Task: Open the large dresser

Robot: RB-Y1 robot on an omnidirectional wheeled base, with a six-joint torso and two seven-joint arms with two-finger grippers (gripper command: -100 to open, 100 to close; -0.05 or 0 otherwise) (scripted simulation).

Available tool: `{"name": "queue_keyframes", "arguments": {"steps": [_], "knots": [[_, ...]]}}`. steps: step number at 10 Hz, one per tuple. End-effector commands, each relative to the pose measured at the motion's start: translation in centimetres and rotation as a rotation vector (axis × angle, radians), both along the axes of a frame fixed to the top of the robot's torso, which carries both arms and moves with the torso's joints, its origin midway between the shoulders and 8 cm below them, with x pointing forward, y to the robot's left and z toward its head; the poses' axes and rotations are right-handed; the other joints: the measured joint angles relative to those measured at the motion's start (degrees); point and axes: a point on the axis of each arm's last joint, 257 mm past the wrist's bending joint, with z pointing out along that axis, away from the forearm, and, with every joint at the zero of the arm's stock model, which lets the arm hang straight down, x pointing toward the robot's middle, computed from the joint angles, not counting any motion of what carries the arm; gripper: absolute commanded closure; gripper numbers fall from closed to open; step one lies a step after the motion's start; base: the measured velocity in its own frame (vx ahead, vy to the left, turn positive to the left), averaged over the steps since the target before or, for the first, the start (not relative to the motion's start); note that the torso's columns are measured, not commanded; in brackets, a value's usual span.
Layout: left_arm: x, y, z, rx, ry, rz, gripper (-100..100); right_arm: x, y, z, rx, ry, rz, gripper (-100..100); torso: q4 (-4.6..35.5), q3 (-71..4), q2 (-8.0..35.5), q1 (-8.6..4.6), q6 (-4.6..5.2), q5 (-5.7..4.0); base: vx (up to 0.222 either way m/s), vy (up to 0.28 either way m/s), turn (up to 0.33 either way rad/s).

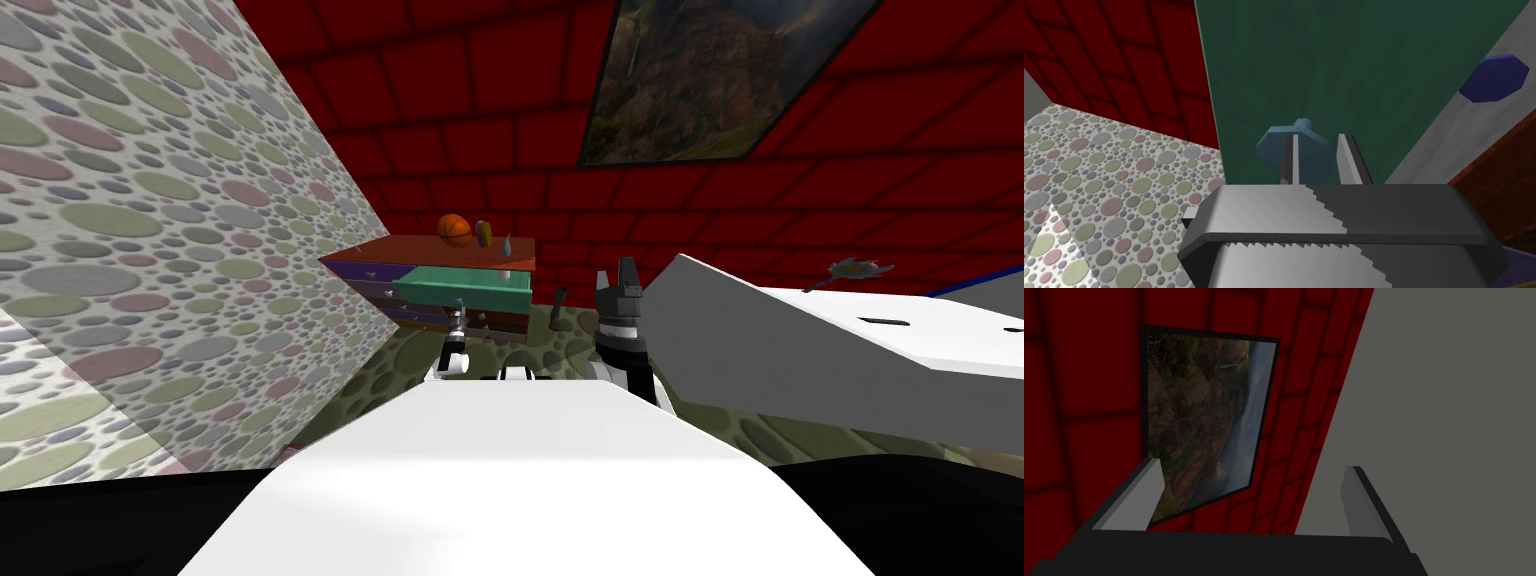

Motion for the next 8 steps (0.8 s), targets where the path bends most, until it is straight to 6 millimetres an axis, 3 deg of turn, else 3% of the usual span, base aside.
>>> {"name": "queue_keyframes", "arguments": {"steps": [1, 5, 6, 7, 8], "knots": [[-0.3, 0.1, 0.2, 0.001, -0.006, -0.002, 100, 0.0, 0.0, 0.0, 0.0, 0.0, 0.0, 0, -0.16, -0.21, -0.39, -0.13, 0.11, 0.02, -0.121, 0.002, 0.023], [-0.7, 0.3, 2.0, 0.008, -0.05, -0.008, 100, 0.0, 0.0, 0.0, 0.0, 0.0, 0.0, 0, -0.09, -0.02, -0.01, -0.07, 0.03, 0.02, -0.186, 0.009, 0.029], [-1.0, 0.2, 0.2, 0.002, -0.006, -0.008, 100, 0.0, 0.0, 0.0, 0.0, 0.0, 0.0, 0, 0.0, 0.07, 0.14, -0.14, 0.06, -0.02, -0.105, -0.002, 0.012], [-1.4, 0.4, 0.6, 0.003, -0.017, -0.012, 100, 0.0, 0.0, 0.0, 0.0, 0.0, 0.0, 0, -0.14, -0.15, -0.29, -0.19, 0.21, 0.01, -0.139, 0.007, 0.026], [-0.5, 0.6, 0.5, -0.002, 0.011, -0.012, -100, 0.0, 0.0, 0.0, 0.0, 0.0, 0.0, 0, -0.24, -0.18, -0.25, -0.17, 0.2, 0.05, -0.116, -0.001, 0.039]]}}
